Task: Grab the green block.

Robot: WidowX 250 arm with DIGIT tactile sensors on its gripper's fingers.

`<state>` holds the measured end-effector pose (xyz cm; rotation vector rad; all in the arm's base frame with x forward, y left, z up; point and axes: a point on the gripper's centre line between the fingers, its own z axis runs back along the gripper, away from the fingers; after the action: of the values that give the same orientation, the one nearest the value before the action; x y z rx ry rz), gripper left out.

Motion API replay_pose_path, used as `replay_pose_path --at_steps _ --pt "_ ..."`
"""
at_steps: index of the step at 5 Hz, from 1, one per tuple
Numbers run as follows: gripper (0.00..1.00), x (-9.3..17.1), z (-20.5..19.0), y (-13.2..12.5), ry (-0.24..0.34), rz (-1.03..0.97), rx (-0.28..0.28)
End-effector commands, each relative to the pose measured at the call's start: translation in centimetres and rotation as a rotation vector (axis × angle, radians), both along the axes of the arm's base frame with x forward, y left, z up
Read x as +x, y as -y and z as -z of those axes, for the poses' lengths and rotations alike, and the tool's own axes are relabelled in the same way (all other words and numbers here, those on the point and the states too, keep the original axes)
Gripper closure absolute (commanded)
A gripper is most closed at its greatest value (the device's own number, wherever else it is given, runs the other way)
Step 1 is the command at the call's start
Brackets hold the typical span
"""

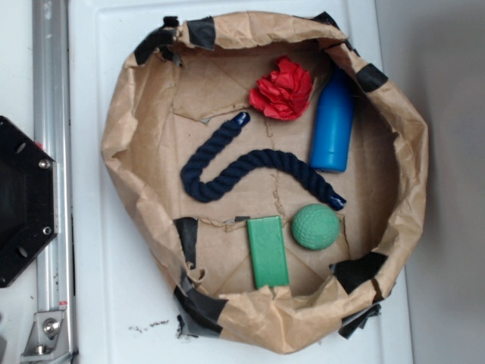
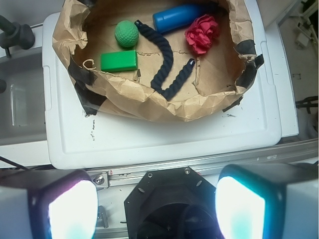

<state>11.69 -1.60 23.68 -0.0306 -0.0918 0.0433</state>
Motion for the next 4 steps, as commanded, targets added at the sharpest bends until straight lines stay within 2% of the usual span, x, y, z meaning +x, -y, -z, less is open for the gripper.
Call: replay_pose_path --at_steps 1,2,3,4 --pt "0.0 0.0 0.0 0.0 0.0 0.0 0.0" --pt "0.0 5.0 0.6 0.5 0.063 -0.208 0.031" --pt "0.0 9.3 1.0 0.4 -0.004 -0.261 -0.011" --pt "0.0 12.3 2.6 0.1 0.077 -0.484 -0.009"
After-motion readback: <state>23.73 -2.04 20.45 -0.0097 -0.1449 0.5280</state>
